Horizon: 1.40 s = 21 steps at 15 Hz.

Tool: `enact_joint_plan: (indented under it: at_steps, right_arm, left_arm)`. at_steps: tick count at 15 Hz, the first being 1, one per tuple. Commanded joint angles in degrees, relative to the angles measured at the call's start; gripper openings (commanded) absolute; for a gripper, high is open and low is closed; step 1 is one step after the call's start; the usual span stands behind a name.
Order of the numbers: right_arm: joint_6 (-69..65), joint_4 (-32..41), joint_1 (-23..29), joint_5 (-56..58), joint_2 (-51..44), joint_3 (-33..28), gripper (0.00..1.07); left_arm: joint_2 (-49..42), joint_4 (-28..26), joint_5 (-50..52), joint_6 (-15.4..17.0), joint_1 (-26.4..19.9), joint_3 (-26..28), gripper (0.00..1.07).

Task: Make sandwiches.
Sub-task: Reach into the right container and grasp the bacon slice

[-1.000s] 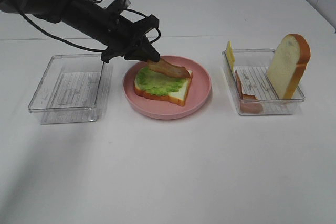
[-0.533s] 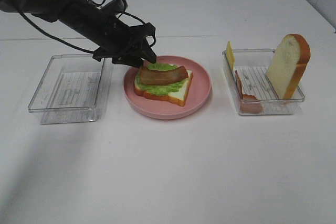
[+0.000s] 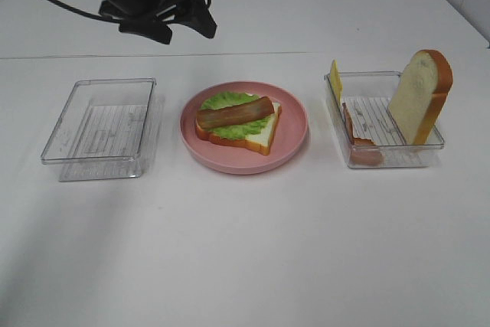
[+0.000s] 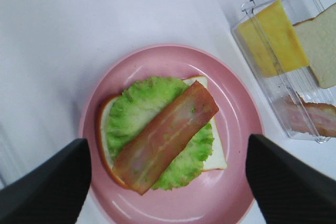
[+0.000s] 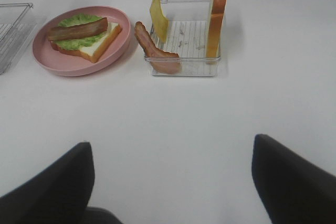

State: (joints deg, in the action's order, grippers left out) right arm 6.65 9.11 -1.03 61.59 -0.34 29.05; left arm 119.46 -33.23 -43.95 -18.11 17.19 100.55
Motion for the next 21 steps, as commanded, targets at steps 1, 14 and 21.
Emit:
enact_joint_plan:
  at_steps: [1,14,21]
  right_arm:
    - [0.06,0.17,-0.17,-0.74,-0.69,-0.11,0.77]
    - [0.06,0.17,-0.17,-0.74,-0.69,-0.11,0.77]
    - [0.06,0.17,-0.17,-0.74,-0.69,-0.11,0.77]
  left_arm:
    - [-6.36,8.19,-5.96,6.13,0.11,0.34,0.77]
    - [-56.32,31.91,-27.79,23.95,0.11,-24.01,0.77]
    - [-88.01,33.23,-22.23,21.03,0.11,-50.71,0.77]
